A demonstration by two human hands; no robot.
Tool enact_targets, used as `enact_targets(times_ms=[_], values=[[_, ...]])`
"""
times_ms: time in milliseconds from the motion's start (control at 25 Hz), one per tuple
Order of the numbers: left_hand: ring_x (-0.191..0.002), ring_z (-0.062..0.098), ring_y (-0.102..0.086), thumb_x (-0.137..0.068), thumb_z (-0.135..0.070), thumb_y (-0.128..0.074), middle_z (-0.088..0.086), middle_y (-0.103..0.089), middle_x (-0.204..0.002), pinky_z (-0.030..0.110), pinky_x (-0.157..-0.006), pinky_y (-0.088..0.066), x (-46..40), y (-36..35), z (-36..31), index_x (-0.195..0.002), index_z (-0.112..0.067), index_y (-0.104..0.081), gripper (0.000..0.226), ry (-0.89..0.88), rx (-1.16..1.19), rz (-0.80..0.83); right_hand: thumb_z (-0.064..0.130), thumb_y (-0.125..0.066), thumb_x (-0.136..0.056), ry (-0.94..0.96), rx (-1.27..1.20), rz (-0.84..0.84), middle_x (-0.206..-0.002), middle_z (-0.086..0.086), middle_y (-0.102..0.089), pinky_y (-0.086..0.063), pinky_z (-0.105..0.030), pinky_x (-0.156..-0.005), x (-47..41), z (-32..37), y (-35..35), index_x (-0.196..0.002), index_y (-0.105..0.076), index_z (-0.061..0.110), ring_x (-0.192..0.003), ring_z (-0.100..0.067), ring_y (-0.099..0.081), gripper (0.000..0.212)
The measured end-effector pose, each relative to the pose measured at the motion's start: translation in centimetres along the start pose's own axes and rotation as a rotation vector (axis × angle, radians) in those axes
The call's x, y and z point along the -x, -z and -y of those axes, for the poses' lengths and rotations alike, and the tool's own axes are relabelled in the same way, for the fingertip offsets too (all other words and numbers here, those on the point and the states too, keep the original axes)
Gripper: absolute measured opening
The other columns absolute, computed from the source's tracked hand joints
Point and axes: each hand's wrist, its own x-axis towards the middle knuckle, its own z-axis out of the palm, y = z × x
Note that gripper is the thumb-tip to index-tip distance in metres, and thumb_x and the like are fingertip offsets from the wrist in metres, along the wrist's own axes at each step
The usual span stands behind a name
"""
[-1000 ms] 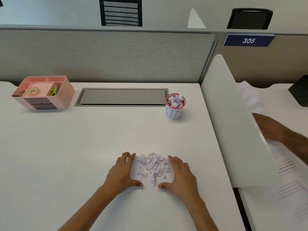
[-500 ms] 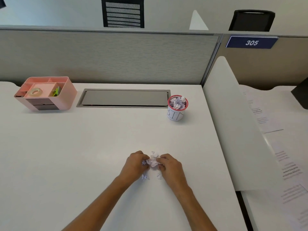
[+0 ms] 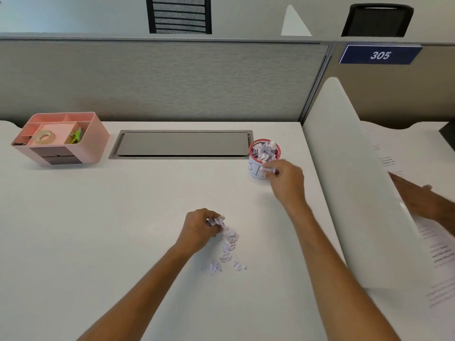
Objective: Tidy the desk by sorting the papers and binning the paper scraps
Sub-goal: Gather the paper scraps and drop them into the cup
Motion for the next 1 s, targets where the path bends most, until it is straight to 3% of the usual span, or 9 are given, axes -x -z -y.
enact_targets(times_ms=[120,320,520,640,760,840,1000], values=[[-0.060,0.007,-0.065,-0.074,0.006,-0.076,-0.008,-0.069,-0.081,0.022,-0.060,-0.059,-1.2,-0.1,-1.5,-0.080,-0.016,-0.073,0.023,-0.037,-0.008,-0.005,0.006,-0.065,-0.085,0.093,0.205,0.029,-0.113,-0.012,-0.071,-0.052,-0.036,-0.089,-4.8,0.4,0.0,-0.104,-0.074,0.010,-0.103,-0.031,-0.065,0.022],[-0.068,0.003,-0.066,-0.073,0.008,-0.076,-0.003,-0.070,-0.086,0.018,-0.059,-0.058,-3.5,-0.4,-4.5,-0.080,-0.011,-0.073,0.020,-0.123,0.002,-0.043,0.010,-0.062,-0.087,0.218,0.462,0.176,-0.117,-0.013,-0.069,-0.048,-0.034,-0.089,-7.8,-0.8,-1.1,-0.112,-0.072,0.014,-0.105,-0.032,-0.063,0.027],[-0.080,0.022,-0.069,-0.073,0.004,-0.077,0.008,-0.074,-0.099,0.033,-0.070,-0.061,-5.5,-1.1,-7.5,-0.089,-0.005,-0.075,0.018,-0.215,-0.102,-0.048,0.017,-0.063,-0.089,0.227,0.617,0.294,-0.126,-0.012,-0.065,-0.048,-0.037,-0.095,-8.6,-0.8,-1.7,-0.121,-0.068,0.021,-0.112,-0.033,-0.060,0.032],[-0.078,0.030,-0.068,-0.074,-0.001,-0.077,0.014,-0.072,-0.094,0.039,-0.076,-0.058,-7.3,-1.5,-10.2,-0.091,-0.005,-0.076,0.018,-0.294,-0.203,-0.058,0.015,-0.064,-0.088,0.248,0.541,0.269,-0.132,-0.007,-0.062,-0.047,-0.036,-0.095,-8.9,-0.3,-1.1,-0.121,-0.068,0.020,-0.116,-0.030,-0.058,0.034],[-0.071,0.025,-0.062,-0.076,-0.009,-0.079,0.015,-0.071,-0.092,0.027,-0.071,-0.050,-9.8,-1.7,-13.4,-0.103,-0.006,-0.075,0.028,-0.389,-0.326,-0.108,0.006,-0.060,-0.088,0.209,0.353,0.140,-0.140,-0.002,-0.056,-0.042,-0.035,-0.103,-8.6,0.0,0.3,-0.127,-0.063,0.020,-0.124,-0.024,-0.054,0.042],[-0.078,0.023,-0.062,-0.077,-0.012,-0.078,0.014,-0.072,-0.097,0.025,-0.071,-0.044,-11.4,-2.1,-15.2,-0.109,-0.007,-0.073,0.032,-0.426,-0.386,-0.128,0.000,-0.057,-0.088,0.147,0.170,0.023,-0.137,-0.001,-0.057,-0.044,-0.035,-0.102,-7.8,0.1,1.3,-0.129,-0.060,0.018,-0.119,-0.023,-0.057,0.045],[-0.102,0.027,-0.065,-0.082,-0.008,-0.073,0.013,-0.071,-0.112,0.033,-0.087,-0.053,-13.7,-3.6,-17.5,-0.113,-0.007,-0.072,0.031,-0.474,-0.449,-0.131,-0.007,-0.045,-0.085,-0.017,-0.051,-0.121,-0.130,0.002,-0.062,-0.048,-0.030,-0.096,-3.8,-0.9,1.6,-0.126,-0.061,0.018,-0.109,-0.019,-0.063,0.050]])
